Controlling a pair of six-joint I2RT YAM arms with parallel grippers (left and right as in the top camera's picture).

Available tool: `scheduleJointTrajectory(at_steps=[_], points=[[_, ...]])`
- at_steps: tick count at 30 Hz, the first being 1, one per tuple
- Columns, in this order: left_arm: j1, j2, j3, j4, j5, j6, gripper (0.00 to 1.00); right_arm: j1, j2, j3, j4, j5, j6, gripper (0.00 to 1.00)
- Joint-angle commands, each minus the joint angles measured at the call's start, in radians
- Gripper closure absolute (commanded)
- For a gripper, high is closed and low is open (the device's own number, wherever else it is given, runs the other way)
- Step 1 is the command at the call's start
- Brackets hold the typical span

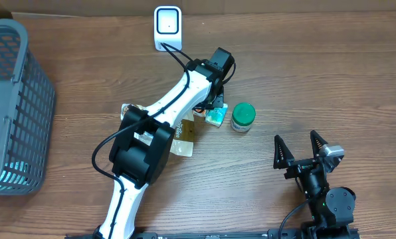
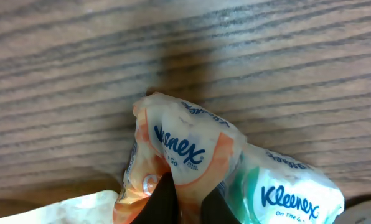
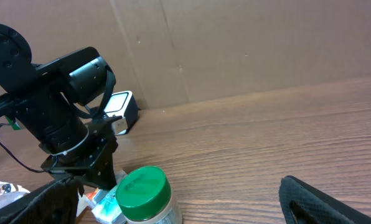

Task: Scan the item barcode
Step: 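Carry the orange tissue pack with the left gripper and set it beside the green pack, then reach the left gripper into the basket and grasp the mint-green snack bag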

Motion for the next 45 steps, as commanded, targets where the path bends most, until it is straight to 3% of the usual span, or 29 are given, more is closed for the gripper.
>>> scheduleJointTrajectory(at_steps=[1,10,14,15,18,22,37,45], points=[[-0.027,0.011,0.001,-0.025,0.083,-0.028,0.96,0.005,-0.01,-0.01,0.003,0.006,-0.005,0.0],[-0.044,0.011,0.001,-0.042,0.17,-0.231,0.96,0.005,-0.01,-0.01,0.003,0.006,-0.005,0.0],[-0.038,0.011,0.002,-0.044,0.169,-0.248,0.96,0.005,-0.01,-0.01,0.003,0.006,-0.005,0.0],[-0.035,0.01,0.003,-0.044,0.169,-0.247,0.89,0.005,-0.01,-0.01,0.003,0.006,-0.005,0.0],[-0.026,0.008,0.019,-0.061,0.169,-0.243,0.57,0.005,-0.01,-0.01,0.003,0.006,-0.005,0.0],[-0.007,0.003,0.09,-0.138,0.167,-0.199,0.41,0.005,-0.01,-0.01,0.003,0.006,-0.005,0.0],[0.063,0.002,0.652,-0.451,0.098,0.076,0.44,0.005,-0.01,-0.01,0.003,0.006,-0.005,0.0],[0.209,0.0,1.022,-0.68,0.089,0.135,0.52,0.005,-0.01,-0.01,0.003,0.006,-0.005,0.0]])
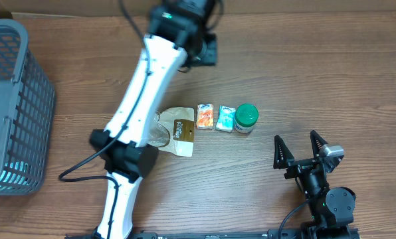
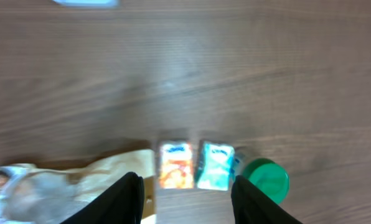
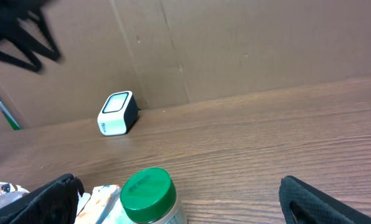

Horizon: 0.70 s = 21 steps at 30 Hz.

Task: Scan the item barcode
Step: 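Reach the left gripper into the basket and grasp the mint-green snack bag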

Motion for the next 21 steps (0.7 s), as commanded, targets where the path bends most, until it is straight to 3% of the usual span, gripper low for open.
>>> scheduleJointTrajectory(at_steps=[1,4,11,13,21], points=[[0.1,-0.006,0.171,-0.071,-0.024,0.049,0.51,0.005,-0.01,-0.01,0.003,0.006,-0.005,0.0],[0.2,-0.022,0.283,-0.109,0.011,0.097,0.53,0.005,-0.01,-0.01,0.003,0.006,-0.005,0.0],[0.468,-0.173,0.296,-0.109,0.044,0.09,0.56,0.005,-0.01,-0.01,0.003,0.006,-0.005,0.0],[0.62,-0.236,0.289,-0.109,0.044,0.101,0.56,0.005,-0.01,-0.01,0.003,0.006,-0.005,0.0],[1.027,-0.341,0.174,-0.109,0.077,0.078,0.56,0.005,-0.01,-0.01,0.003,0.006,-0.005,0.0]])
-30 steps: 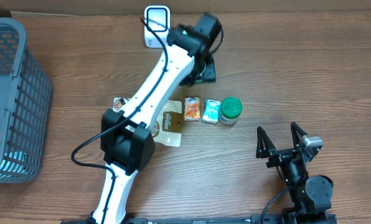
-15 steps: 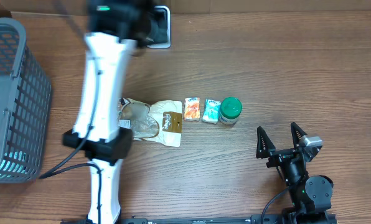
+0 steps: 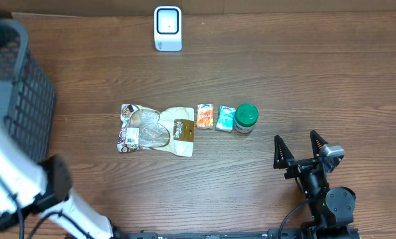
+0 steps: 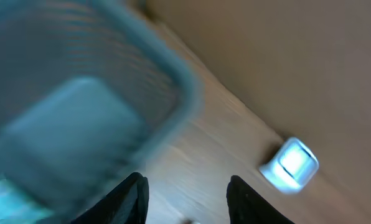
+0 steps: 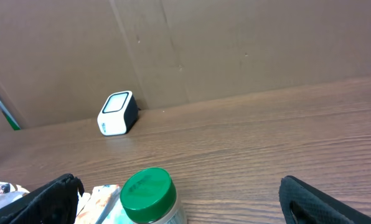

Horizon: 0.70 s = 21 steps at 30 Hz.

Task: Scan the item barcode
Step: 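Reach the left gripper into the basket and grasp the mint-green snack bag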

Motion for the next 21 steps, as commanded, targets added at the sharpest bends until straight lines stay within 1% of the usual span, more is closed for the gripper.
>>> scheduleJointTrajectory(at_steps=[1,4,6,9,16,21], points=[[0.166,-0.044,-0.08,-0.006,0.026,0.003,0.55,0.005,-0.01,-0.01,0.003,0.006,-0.005,0.0],[0.275,-0.04,-0.202,-0.005,0.026,0.003,0.53,0.005,-0.01,-0.01,0.003,0.006,-0.005,0.0],[0.324,-0.031,-0.297,-0.002,0.021,0.003,0.5,0.005,-0.01,-0.01,0.003,0.006,-0.005,0.0],[0.366,-0.011,-0.437,0.034,0.011,0.004,0.49,0.005,-0.01,-0.01,0.003,0.006,-0.005,0.0],[0.39,-0.003,-0.813,0.222,-0.013,0.003,0.5,0.005,-0.01,-0.01,0.003,0.006,-0.005,0.0],[0.388,-0.003,-1.052,0.373,-0.024,0.003,0.48,0.005,-0.01,-0.01,0.003,0.006,-0.005,0.0]])
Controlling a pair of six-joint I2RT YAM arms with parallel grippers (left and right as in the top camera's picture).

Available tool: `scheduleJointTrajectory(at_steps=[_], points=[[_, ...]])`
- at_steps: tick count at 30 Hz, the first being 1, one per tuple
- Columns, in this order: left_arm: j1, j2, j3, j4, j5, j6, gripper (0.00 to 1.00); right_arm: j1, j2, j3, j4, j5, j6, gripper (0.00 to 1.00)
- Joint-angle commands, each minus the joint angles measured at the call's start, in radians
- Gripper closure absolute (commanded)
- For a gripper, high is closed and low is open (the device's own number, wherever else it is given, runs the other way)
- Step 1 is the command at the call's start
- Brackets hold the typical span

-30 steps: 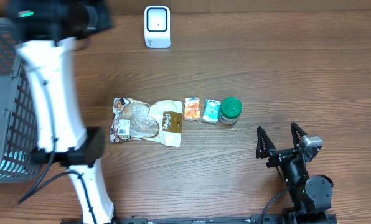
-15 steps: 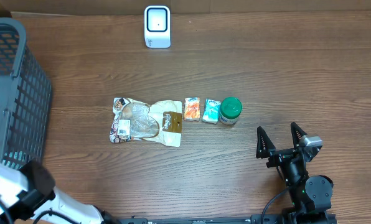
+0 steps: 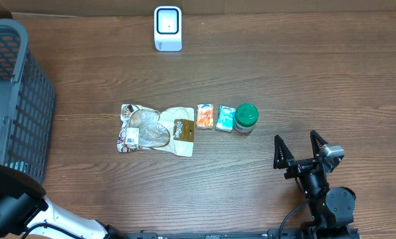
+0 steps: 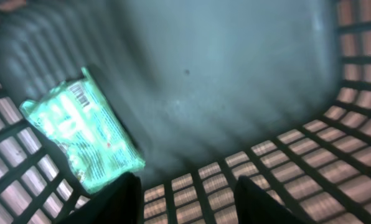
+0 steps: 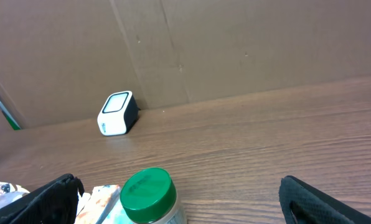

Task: Scan the item barcode
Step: 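Reach the left gripper into the basket and grasp the mint-green snack bag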

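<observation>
The white barcode scanner (image 3: 167,28) stands at the table's far edge, also in the right wrist view (image 5: 117,113). My left gripper (image 4: 188,200) is open and empty inside the grey basket (image 4: 335,124), above a green packet (image 4: 79,138) with a barcode on its top end. In the overhead view only the left arm (image 3: 12,207) shows, at the lower left. My right gripper (image 3: 297,150) rests open near the front edge, right of the green-lidded jar (image 3: 246,117).
A row lies mid-table: a crumpled snack bag (image 3: 155,130), an orange tissue pack (image 3: 204,116), a green tissue pack (image 3: 225,117) and the jar. The basket (image 3: 42,73) fills the left edge. A cardboard wall (image 5: 235,43) backs the table.
The left wrist camera saw the basket's rim and the scanner from outside; now it looks down into the basket at the green packet. The right arm and the row of items are unchanged.
My left gripper was down at the orange tissue pack with its fingers close together. Then it was open high above the table, the orange pack lying in the row. Then it was at the basket's edge, and now it is inside the basket.
</observation>
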Motion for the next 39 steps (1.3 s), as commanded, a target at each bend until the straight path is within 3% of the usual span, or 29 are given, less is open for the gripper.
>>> scheduleJointTrajectory(at_steps=[1,12,25,30,39], points=[[-0.001,-0.005,-0.148,0.081,-0.023,0.004,0.47,0.005,-0.01,-0.01,0.002,0.006,-0.005,0.0],[-0.001,-0.005,-0.467,0.304,-0.129,0.003,0.45,0.005,-0.01,-0.01,0.002,0.006,-0.005,0.0],[-0.001,-0.005,-0.613,0.43,-0.175,0.003,0.37,0.005,-0.01,-0.01,0.002,0.006,-0.005,0.0],[-0.001,-0.005,-0.553,0.397,-0.151,0.003,0.38,0.005,-0.01,-0.01,0.002,0.006,-0.005,0.0],[-0.019,-0.005,-0.229,0.144,-0.159,0.003,0.39,0.005,-0.01,-0.01,0.002,0.006,-0.005,0.0]])
